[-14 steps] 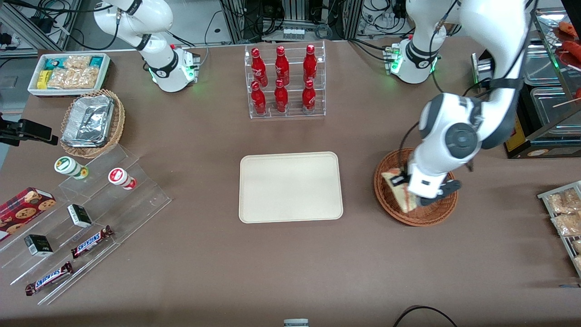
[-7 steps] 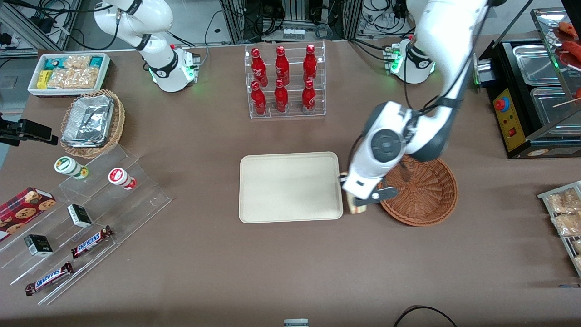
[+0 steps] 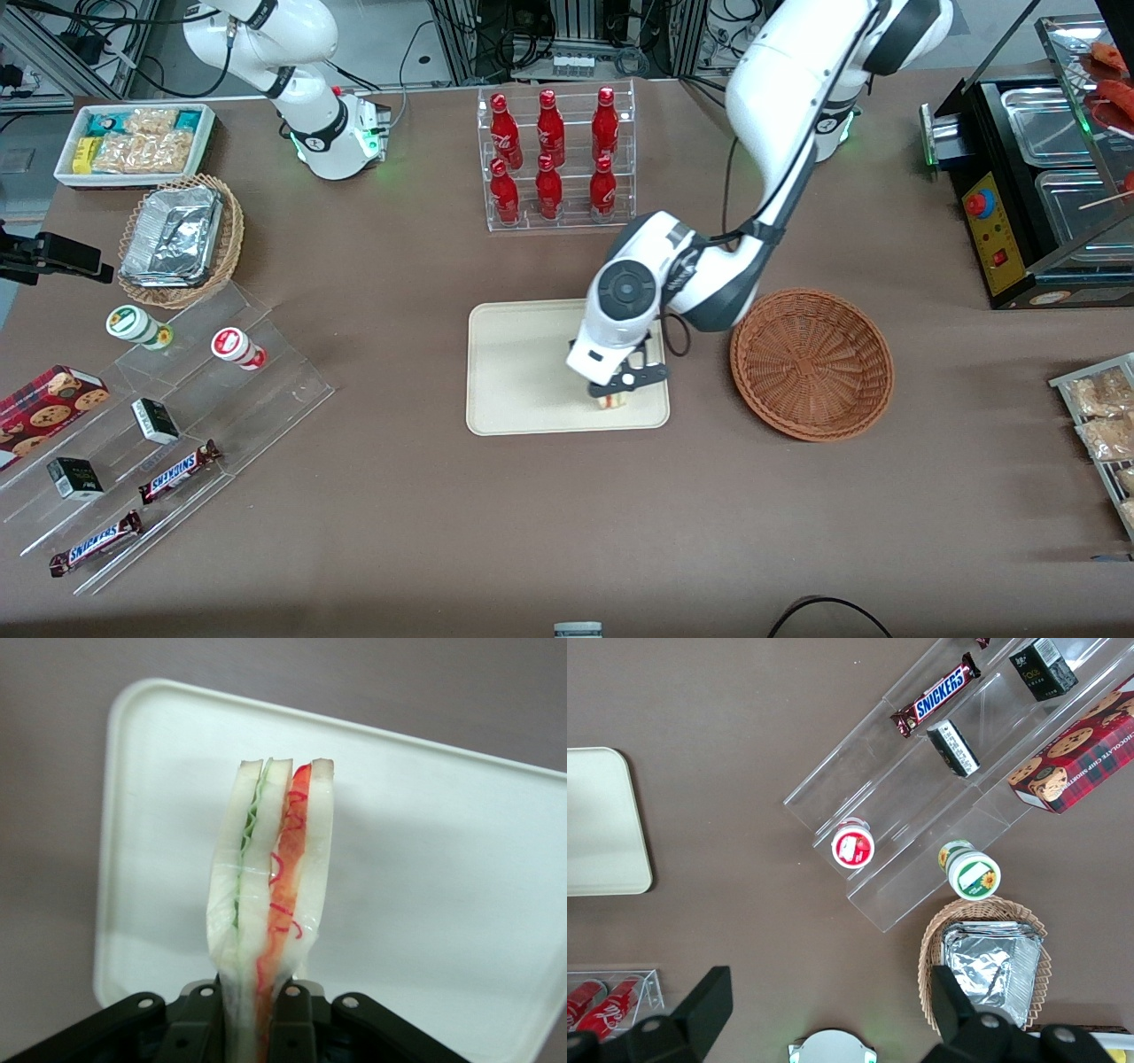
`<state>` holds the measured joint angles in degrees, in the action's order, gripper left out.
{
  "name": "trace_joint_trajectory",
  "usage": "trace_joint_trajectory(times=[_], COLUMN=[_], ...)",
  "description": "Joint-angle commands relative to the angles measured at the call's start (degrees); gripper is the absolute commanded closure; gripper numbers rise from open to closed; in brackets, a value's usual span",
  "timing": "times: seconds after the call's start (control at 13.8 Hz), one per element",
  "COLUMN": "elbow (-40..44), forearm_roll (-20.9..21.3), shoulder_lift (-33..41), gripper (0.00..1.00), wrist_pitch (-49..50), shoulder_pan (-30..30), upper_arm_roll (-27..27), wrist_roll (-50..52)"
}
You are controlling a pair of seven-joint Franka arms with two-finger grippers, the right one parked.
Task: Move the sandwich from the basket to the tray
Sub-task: 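Lower the sandwich onto the tray and open the left gripper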
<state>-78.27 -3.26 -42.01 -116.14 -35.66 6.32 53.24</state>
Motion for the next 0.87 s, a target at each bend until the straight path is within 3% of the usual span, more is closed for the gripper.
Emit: trace_joint_trajectory(times=[0.0,0.22,0.8], elbow=[8.81,13.05,14.63], forearm_roll=[-0.96,-1.92,-1.66], shoulder_lift=[-5.96,-8.87,-12.21], gripper=[1.0,1.0,1.0], wrist_pitch=[3.54,5.92,5.49], shoulder_pan=[-2.39,-2.49,-5.04], upper_arm_roll=[-0.78,0.45,0.28], wrist_roll=[2.48,3.53,5.9])
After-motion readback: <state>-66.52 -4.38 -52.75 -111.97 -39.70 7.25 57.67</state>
